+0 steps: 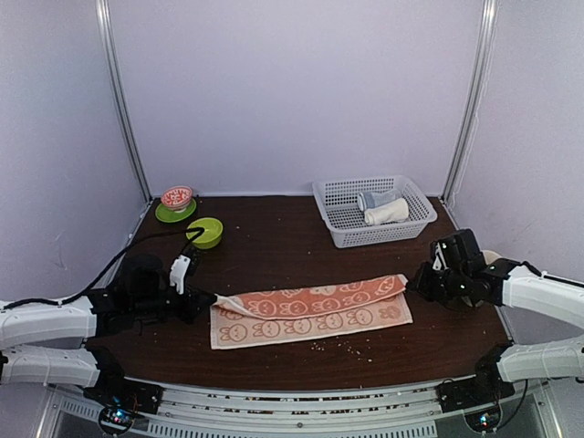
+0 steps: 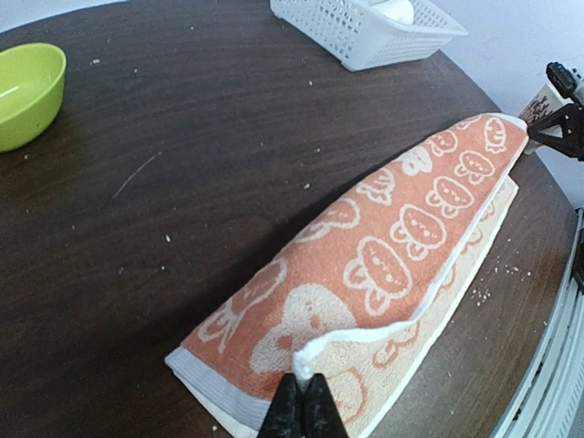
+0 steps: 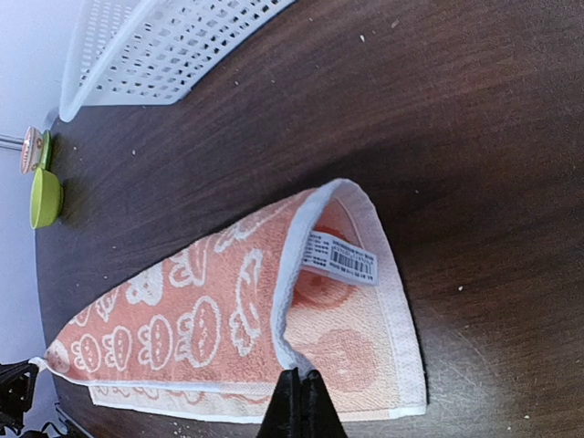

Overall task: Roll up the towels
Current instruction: Fold the towel at the center of the board.

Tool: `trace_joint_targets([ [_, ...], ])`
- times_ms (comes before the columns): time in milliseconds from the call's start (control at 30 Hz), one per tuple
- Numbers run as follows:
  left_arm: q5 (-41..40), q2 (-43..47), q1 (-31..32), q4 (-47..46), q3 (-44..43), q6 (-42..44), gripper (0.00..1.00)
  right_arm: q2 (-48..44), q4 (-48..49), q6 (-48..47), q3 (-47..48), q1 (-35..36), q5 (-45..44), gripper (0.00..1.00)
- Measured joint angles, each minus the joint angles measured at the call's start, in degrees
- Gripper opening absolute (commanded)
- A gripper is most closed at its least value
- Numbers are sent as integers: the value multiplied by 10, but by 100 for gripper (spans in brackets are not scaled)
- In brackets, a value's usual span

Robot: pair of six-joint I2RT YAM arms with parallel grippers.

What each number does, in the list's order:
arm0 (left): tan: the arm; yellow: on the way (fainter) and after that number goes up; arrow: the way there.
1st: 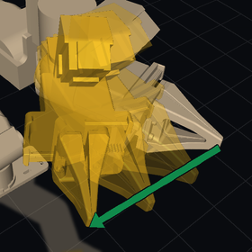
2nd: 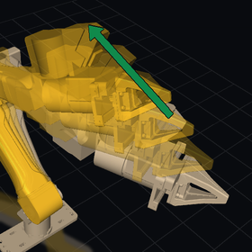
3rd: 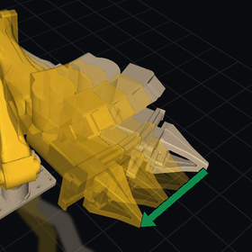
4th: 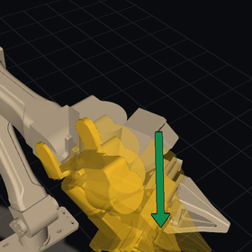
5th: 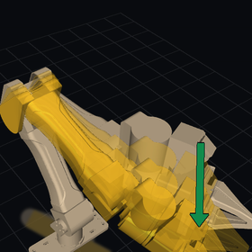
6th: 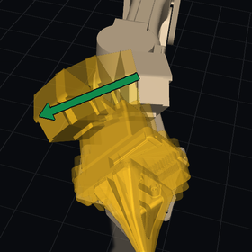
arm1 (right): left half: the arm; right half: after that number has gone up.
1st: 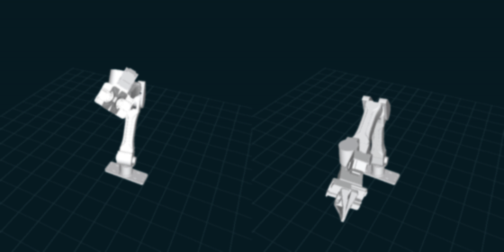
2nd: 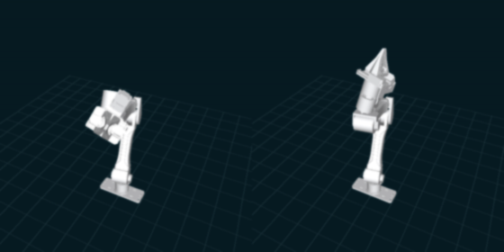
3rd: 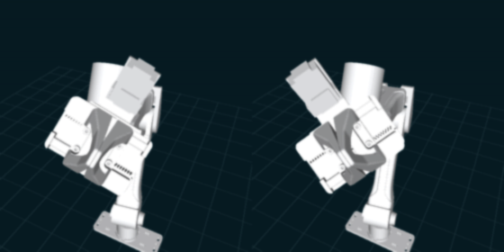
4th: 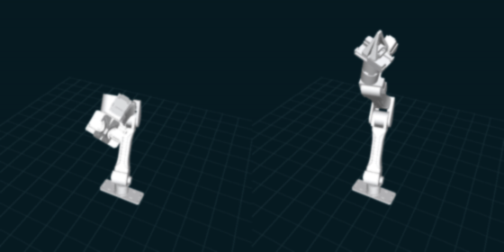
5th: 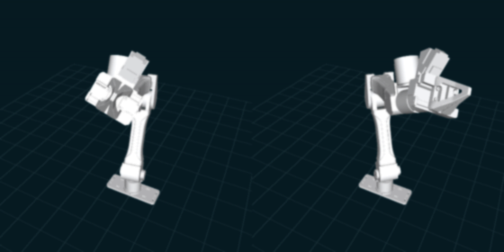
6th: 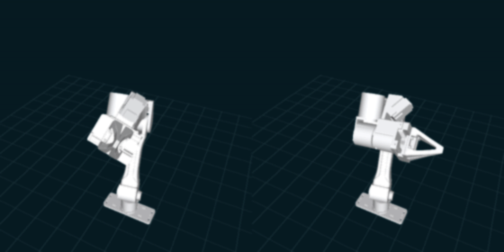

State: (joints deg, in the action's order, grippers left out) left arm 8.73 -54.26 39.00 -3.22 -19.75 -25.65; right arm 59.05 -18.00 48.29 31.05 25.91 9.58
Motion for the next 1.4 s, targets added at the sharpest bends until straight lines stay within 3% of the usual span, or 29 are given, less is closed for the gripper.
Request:
trace_joint_targets([
  [900,-7,18,31,15,75,-89,0,26,28,10,-75,0,1,0],
  [1400,-16,138,47,90,75,-118,0,1,15,10,-71,1,10,0],
])
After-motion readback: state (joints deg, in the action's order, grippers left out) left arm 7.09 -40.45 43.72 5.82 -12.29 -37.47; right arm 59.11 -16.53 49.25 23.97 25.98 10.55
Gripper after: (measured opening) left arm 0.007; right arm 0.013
